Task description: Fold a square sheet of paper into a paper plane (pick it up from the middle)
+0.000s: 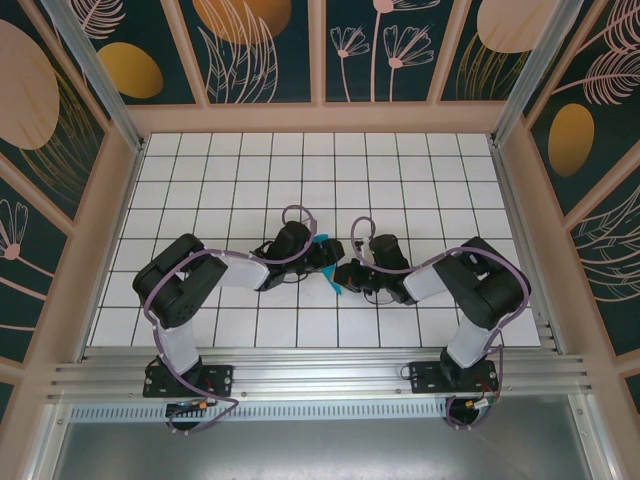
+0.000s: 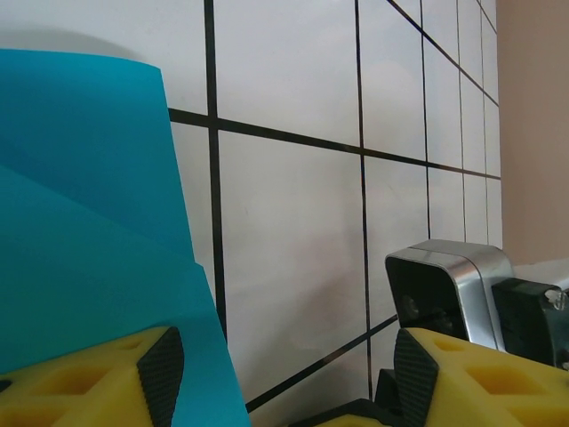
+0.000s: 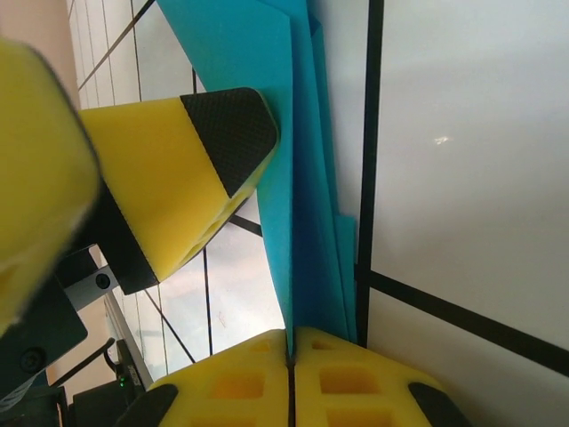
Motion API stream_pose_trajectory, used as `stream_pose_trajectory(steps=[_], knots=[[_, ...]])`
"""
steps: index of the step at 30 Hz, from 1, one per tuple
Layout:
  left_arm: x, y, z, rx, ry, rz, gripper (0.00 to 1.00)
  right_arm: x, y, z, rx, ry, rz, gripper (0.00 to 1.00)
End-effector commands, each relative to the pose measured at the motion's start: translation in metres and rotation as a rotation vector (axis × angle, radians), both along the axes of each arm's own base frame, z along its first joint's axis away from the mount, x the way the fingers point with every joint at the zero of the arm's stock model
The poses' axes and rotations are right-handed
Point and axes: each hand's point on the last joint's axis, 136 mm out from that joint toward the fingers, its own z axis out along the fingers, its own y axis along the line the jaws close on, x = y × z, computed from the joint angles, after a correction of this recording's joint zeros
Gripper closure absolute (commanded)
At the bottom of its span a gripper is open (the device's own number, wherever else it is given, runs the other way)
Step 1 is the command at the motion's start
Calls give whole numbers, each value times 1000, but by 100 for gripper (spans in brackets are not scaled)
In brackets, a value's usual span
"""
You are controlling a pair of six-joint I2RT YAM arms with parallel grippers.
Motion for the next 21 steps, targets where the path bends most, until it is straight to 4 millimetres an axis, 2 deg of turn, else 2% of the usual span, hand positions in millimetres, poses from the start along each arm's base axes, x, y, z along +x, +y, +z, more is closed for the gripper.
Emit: stream_pose_trajectory(steps=[1, 4, 12, 18, 21], knots=[[6, 4, -12, 41, -5, 20, 33, -11, -11, -16, -93, 55, 4, 88], [5, 5, -16, 56, 0, 18, 34, -9, -11, -7, -98, 39, 6, 82], [1, 6, -20, 68, 2, -6, 34, -1, -9, 17, -111, -7, 5, 78], [-2, 6, -22, 70, 8, -20, 34, -1, -5, 21, -97, -8, 22, 81], [-3, 6, -22, 70, 10, -24, 34, -4, -7, 18, -111, 0, 34, 86]])
